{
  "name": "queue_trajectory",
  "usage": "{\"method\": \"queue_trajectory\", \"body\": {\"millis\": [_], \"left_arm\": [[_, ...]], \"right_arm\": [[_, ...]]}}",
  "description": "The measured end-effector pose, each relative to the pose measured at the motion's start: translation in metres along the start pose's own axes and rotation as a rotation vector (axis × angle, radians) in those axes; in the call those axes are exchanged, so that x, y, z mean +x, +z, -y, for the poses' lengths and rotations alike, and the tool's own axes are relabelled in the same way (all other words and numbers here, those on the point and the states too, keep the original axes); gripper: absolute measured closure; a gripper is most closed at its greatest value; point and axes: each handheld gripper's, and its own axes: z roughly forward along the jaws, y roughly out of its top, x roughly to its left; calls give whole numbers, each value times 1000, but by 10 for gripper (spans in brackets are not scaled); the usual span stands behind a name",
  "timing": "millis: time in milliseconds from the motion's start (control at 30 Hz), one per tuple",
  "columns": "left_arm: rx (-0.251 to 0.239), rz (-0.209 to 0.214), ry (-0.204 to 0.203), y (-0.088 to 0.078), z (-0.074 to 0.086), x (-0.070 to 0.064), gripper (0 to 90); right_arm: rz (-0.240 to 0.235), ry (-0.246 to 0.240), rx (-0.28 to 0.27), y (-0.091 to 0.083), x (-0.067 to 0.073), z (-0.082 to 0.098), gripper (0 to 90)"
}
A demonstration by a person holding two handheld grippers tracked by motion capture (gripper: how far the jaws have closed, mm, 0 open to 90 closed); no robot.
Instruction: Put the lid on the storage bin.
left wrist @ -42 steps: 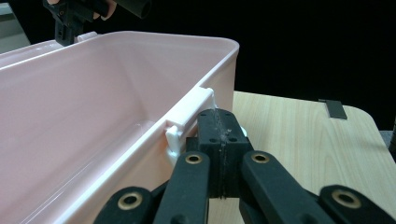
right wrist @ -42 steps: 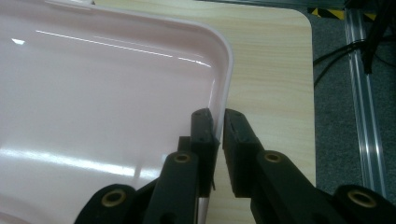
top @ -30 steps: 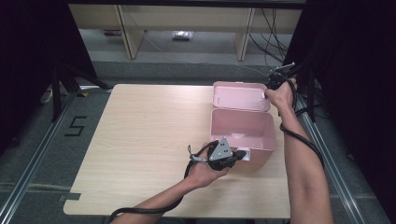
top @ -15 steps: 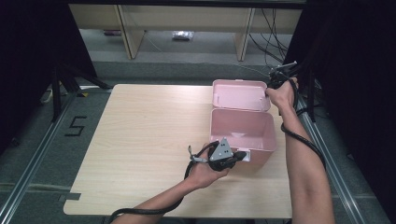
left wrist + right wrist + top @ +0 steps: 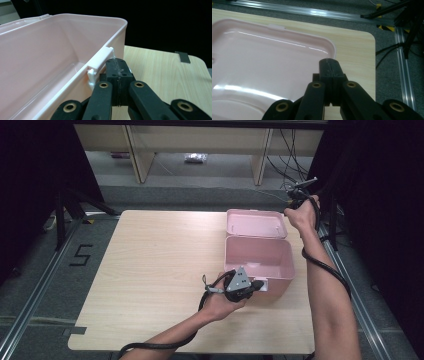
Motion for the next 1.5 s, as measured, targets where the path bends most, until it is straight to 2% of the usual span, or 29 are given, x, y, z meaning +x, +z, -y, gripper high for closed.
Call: {"method": "queue_trajectory", "body": {"millis": [33, 67, 133, 167, 200, 233, 267, 333, 367, 433, 467, 500, 567, 600, 633, 667, 700, 767, 800, 833, 900, 1033, 1100, 1233, 1267, 1333, 1400, 1467, 1500], "left_arm": [[0, 0, 0, 0, 0, 0, 900], [-3, -1, 2, 0, 0, 0, 900], [1, 4, 1, 0, 0, 0, 900], [2, 5, 2, 0, 0, 1, 900], [2, 5, 1, 0, 0, 1, 900], [3, 6, -1, 0, 0, 1, 900], [-7, 4, 11, 0, 0, 2, 900], [2, 3, -14, -1, 1, 0, 900], [2, 3, -12, -1, 1, 0, 900], [-4, 5, -6, 0, 1, 1, 900], [-5, 6, -9, 0, 1, 1, 900], [-4, 6, -8, 0, 1, 1, 900], [-3, 7, -7, 0, 1, 1, 900], [-3, 7, -7, 0, 1, 1, 900], [-3, 8, -7, 0, 1, 1, 900], [-3, 8, -7, 0, 1, 1, 900], [-3, 7, -8, 0, 1, 1, 900], [-4, 8, -8, 0, 1, 1, 900], [-4, 8, -8, 0, 1, 1, 900], [-5, 8, -9, 0, 1, 1, 900], [-3, 8, -7, 0, 1, 1, 900], [0, 4, -7, 0, 0, 1, 900], [2, 5, -8, 0, 0, 2, 900], [4, 6, -14, 0, 0, 2, 900], [10, 7, -16, -1, 0, 1, 900], [11, 4, -15, -1, 0, 1, 900], [10, 2, -16, 0, 0, 0, 900], [11, 1, -19, -1, 0, -1, 900], [13, 2, -16, -1, 0, -1, 900]], "right_arm": [[15, -20, -6, 3, -2, 0, 900], [14, 20, 8, 6, -2, 1, 899], [16, 47, 26, 12, -4, 4, 853], [22, 29, 24, 17, -8, 5, 841], [21, 62, 45, 20, -7, 6, 834], [21, 50, 41, 22, -8, 7, 827], [11, 66, 54, 24, -8, 8, 814], [13, 56, 55, 30, -9, 9, 784], [15, 86, 62, 33, -8, 9, 776], [19, 59, 80, 38, -10, 9, 770], [18, 88, 96, 41, -7, 10, 767], [17, 75, 93, 43, -8, 10, 765], [16, 105, 109, 47, -6, 10, 766], [18, 88, 110, 48, -7, 10, 766], [19, 97, 112, 49, -7, 10, 771], [18, 130, 118, 49, -6, 10, 776], [23, 105, 101, 51, -8, 10, 778], [21, 110, 117, 51, -9, 10, 779], [15, 150, 129, 51, -7, 9, 780], [19, 119, 116, 51, -9, 9, 785], [13, 109, 128, 53, -10, 9, 815], [8, 141, 145, 53, -6, 8, 856], [4, 139, 134, 52, -8, 8, 866], [-11, 189, 121, 47, -8, 7, 878], [-4, 165, 103, 46, -9, 7, 879], [-7, 189, 112, 42, -6, 6, 882], [-2, 158, 94, 41, -8, 5, 884], [-5, 159, 91, 38, -8, 4, 886], [-9, 185, 89, 36, -6, 4, 887]]}}
